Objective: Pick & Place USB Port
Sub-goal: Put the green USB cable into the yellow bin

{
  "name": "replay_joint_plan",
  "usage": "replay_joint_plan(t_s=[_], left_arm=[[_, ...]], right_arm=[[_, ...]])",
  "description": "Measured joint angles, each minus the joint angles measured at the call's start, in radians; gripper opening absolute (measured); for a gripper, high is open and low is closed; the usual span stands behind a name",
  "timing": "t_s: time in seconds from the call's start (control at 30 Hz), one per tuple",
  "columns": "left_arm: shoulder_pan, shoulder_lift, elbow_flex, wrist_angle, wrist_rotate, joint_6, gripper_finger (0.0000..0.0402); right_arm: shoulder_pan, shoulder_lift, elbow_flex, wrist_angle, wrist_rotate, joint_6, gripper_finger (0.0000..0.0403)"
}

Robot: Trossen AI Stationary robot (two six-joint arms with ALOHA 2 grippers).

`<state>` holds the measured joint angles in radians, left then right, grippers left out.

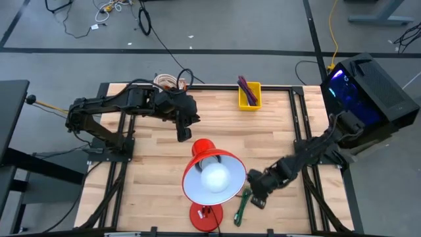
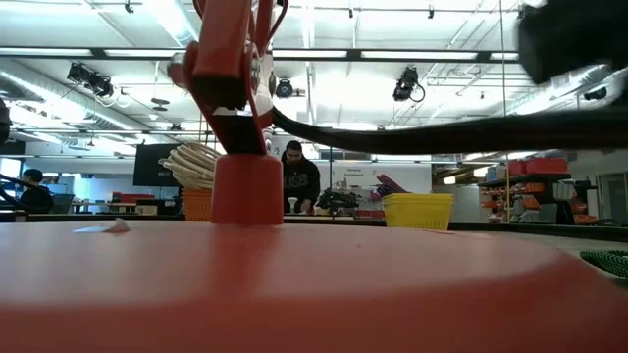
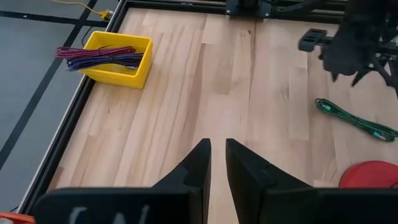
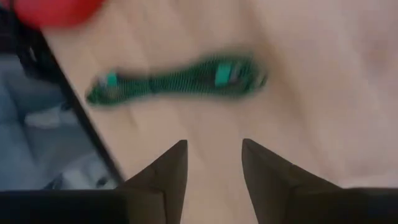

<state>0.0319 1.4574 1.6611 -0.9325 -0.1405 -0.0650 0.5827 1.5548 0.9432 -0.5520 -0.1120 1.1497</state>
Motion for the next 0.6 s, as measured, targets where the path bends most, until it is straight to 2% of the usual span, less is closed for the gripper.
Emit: replay_joint_plan(t_s=[0.07, 0.17, 0.3, 0.5, 0.6], left_arm=[[0.0, 0.0, 0.0, 0.001, 0.0, 0.005, 0.0053], [0.0, 0.0, 0.0, 0.001, 0.0, 0.009, 0.0053], [0.0, 0.0, 0.0, 0.001, 0.0, 0.01, 0.0053], [0.0, 0.0, 0.0, -0.002, 0.022, 0.033, 0.0053], [0.0, 0.0, 0.0, -0.003, 0.054, 0.035, 0.0053]], right_arm=[[0.027, 0.028, 0.0, 0.027, -0.064, 0.065, 0.0151], [0.056, 0.073, 0.0, 0.179, -0.132, 0.179, 0.0151], [0.076, 0.109, 0.0, 0.356, -0.072, 0.278, 0.0151], [0.098, 0.15, 0.0, 0.369, -0.051, 0.392, 0.0151], [0.1, 0.158, 0.0, 0.397, 0.012, 0.465, 0.0151]])
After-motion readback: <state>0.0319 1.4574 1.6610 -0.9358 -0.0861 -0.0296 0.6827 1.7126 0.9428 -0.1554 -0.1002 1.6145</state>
